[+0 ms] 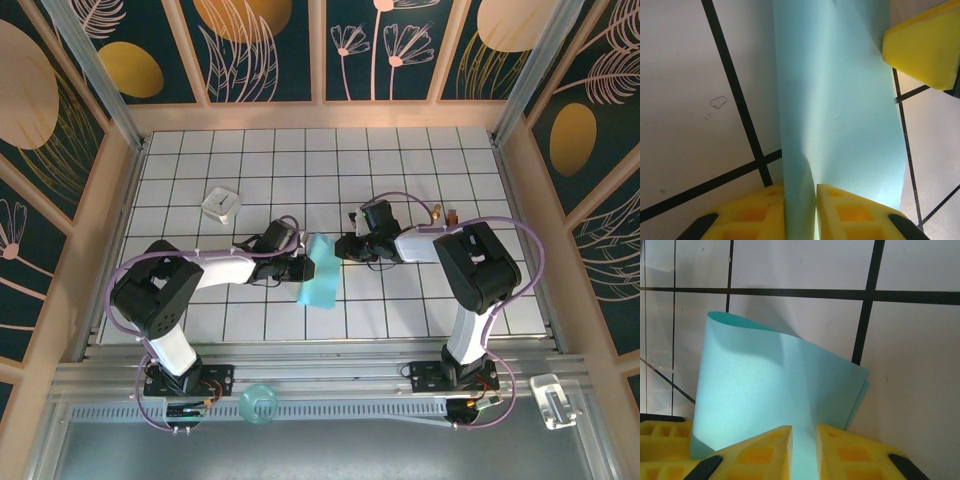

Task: Fold a paper plane with a square sheet of paper (pick it up from the middle)
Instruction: First fold in half a square sheet of paper at the center of the table.

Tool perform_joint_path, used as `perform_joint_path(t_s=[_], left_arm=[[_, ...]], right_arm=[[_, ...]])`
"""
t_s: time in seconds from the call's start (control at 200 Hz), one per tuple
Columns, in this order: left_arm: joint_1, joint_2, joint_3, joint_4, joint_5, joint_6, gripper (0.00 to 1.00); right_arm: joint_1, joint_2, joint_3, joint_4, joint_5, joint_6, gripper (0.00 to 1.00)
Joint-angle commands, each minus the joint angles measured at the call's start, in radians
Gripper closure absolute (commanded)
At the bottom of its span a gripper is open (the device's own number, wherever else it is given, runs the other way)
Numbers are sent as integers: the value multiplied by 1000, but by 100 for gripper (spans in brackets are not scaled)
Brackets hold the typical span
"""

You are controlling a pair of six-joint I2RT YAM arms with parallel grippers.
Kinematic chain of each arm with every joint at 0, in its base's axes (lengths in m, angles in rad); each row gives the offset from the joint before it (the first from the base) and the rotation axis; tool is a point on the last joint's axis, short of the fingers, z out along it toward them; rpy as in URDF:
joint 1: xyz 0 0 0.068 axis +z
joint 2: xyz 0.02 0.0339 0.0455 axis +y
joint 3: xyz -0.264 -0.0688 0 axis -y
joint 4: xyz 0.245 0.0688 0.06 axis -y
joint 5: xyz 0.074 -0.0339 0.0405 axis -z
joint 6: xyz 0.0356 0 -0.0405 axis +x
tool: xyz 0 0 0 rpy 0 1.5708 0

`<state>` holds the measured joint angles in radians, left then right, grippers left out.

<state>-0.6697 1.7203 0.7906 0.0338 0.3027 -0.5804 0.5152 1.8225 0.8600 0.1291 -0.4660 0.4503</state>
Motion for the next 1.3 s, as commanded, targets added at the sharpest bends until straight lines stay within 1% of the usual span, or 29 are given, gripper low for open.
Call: perform_joint_path(t_s=[0.0, 0.195, 0.215, 0.305, 0.425, 0.53, 0.585, 0.636, 0.771, 0.876, 1.081, 1.296], left_arm=[[-11, 25, 2, -135, 45, 21, 74], [-13, -1, -5, -139, 49, -8, 56], [-12, -30, -8, -141, 49, -10, 54], [-17, -57, -22, -153, 58, -20, 47], [-29, -89, -37, -168, 91, -25, 41], [-46, -87, -52, -186, 102, -21, 40], [-52, -81, -62, -176, 119, -27, 43], [-55, -74, -59, -174, 122, -28, 48], [-56, -76, -50, -179, 93, -22, 60], [-56, -72, -48, -173, 96, -26, 66], [-55, -71, -53, -166, 87, -33, 73], [-55, -65, -55, -161, 78, -45, 77]], right_arm=[[1, 53, 3, -45, 85, -31, 81], [2, 55, -10, -47, 87, -29, 81], [2, 55, -10, -47, 87, -29, 81], [2, 55, -12, -49, 88, -29, 81], [2, 59, -12, -51, 90, -31, 82], [2, 62, -11, -49, 92, -32, 82], [2, 65, -9, -47, 92, -31, 82], [2, 67, -7, -49, 92, -31, 82], [2, 68, -5, -52, 94, -34, 82], [2, 68, 0, -57, 96, -38, 82], [2, 66, 6, -59, 93, -39, 82], [2, 56, 17, -63, 86, -42, 81]])
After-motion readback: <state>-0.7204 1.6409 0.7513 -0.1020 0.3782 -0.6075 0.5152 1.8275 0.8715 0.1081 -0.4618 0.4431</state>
